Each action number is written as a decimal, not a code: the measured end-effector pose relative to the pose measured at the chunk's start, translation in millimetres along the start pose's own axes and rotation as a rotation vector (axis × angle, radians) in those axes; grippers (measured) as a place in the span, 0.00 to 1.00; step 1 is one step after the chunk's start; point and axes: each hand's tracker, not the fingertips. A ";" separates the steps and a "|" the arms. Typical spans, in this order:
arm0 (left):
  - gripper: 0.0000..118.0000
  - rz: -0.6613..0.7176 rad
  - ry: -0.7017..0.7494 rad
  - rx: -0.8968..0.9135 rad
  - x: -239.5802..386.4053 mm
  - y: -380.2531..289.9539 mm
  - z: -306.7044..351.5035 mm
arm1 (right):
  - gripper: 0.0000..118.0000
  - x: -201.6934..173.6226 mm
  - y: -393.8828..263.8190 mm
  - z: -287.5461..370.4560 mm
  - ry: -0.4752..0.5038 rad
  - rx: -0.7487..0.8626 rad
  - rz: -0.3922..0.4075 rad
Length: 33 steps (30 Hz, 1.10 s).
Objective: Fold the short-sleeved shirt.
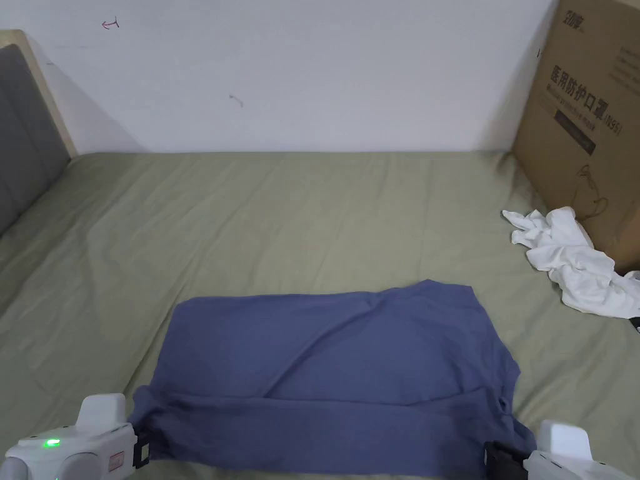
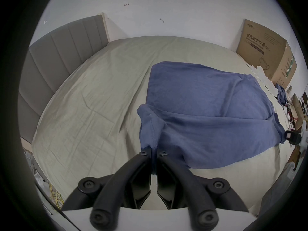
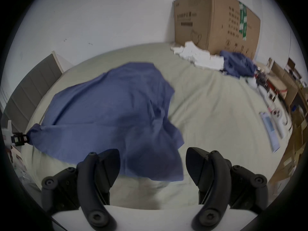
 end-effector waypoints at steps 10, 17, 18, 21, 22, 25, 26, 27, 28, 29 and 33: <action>0.02 0.076 -0.008 -0.003 -18.5 -9.1 2.4 | 0.06 -16.1 -1.4 33.5 0.099 0.017 -0.053; 0.02 0.142 -0.074 0.009 -42.7 -30.3 36.6 | 0.06 4.5 -16.7 89.3 0.125 0.049 -0.094; 0.02 0.141 -0.078 0.005 -44.6 -37.0 40.9 | 0.06 7.4 -22.2 94.8 0.133 0.045 -0.108; 0.02 0.129 -0.093 -0.030 -44.2 -57.5 52.5 | 0.06 27.2 -45.9 91.7 0.142 0.009 -0.142; 0.02 0.121 -0.093 -0.044 -44.8 -65.2 49.3 | 0.06 28.6 -53.3 88.5 0.130 -0.007 -0.136; 0.02 0.123 -0.080 -0.091 -44.5 -84.9 35.6 | 0.06 35.7 -75.0 66.6 0.102 -0.075 -0.157; 0.02 0.129 -0.076 -0.106 -44.0 -88.8 31.6 | 0.06 36.8 -78.8 59.7 0.089 -0.094 -0.158; 0.02 0.139 -0.071 -0.124 -44.9 -92.9 23.7 | 0.06 38.5 -82.6 52.7 0.080 -0.115 -0.168; 0.02 0.146 -0.064 -0.142 -44.4 -96.0 18.7 | 0.06 38.2 -85.7 46.0 0.075 -0.121 -0.176; 0.02 0.150 -0.059 -0.153 -43.5 -98.0 15.3 | 0.06 38.6 -86.9 43.0 0.071 -0.126 -0.178; 0.04 0.168 -0.026 -0.157 -34.9 -95.5 14.6 | 0.06 47.6 -86.8 36.4 0.061 -0.121 -0.177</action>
